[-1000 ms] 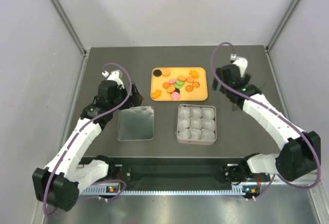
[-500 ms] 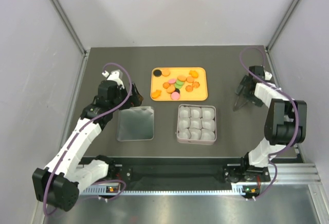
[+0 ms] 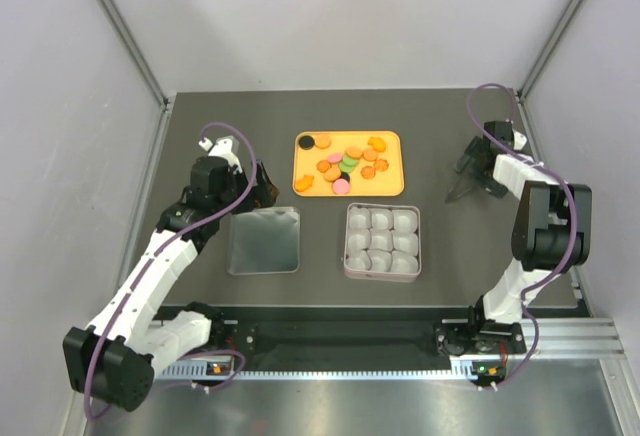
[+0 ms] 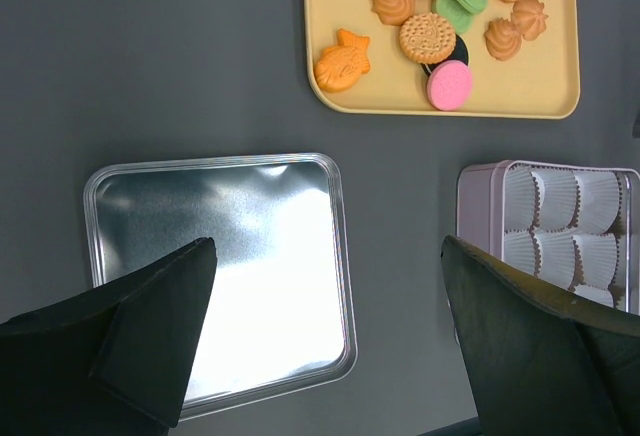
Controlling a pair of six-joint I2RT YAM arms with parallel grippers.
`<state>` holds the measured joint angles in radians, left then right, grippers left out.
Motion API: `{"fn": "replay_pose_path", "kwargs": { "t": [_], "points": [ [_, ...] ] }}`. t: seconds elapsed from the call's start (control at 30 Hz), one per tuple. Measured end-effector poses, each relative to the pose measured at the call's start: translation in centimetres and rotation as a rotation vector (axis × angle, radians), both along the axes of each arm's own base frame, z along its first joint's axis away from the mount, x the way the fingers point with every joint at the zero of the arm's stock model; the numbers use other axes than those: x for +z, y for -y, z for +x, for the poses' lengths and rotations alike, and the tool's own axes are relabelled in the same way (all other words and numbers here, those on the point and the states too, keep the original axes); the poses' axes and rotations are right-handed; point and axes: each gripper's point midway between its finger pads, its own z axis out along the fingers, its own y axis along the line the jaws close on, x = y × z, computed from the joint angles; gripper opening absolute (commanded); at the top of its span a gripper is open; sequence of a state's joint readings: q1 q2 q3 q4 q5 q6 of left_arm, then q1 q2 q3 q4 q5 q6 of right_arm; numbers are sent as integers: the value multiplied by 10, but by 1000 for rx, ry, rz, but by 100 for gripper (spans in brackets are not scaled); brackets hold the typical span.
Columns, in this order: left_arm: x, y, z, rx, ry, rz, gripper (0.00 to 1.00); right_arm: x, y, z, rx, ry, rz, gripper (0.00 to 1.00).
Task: Pack the cookies
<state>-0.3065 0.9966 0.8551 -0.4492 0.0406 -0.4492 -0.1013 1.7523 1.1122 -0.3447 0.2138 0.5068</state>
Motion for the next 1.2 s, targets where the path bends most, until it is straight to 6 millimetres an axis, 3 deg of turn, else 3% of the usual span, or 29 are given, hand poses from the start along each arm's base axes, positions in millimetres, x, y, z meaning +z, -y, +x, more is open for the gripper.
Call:
{"fn": "replay_pose_path", "kwargs": {
  "t": [0.33,0.67,0.97,1.2],
  "points": [
    [0,1,0,-4,0,-1,99,3,-2,14,-27,30,24,100],
    [0,0,0,-5,0,1,99,-14,-4,27,-64,1,33,99],
    [0,1,0,-5,0,1,99,-17,-2,31,-110,-8,-1,88],
    [0,1,0,-6,-1,1,99,-17,0,42,-93,-24,-18,66]
  ]
}}
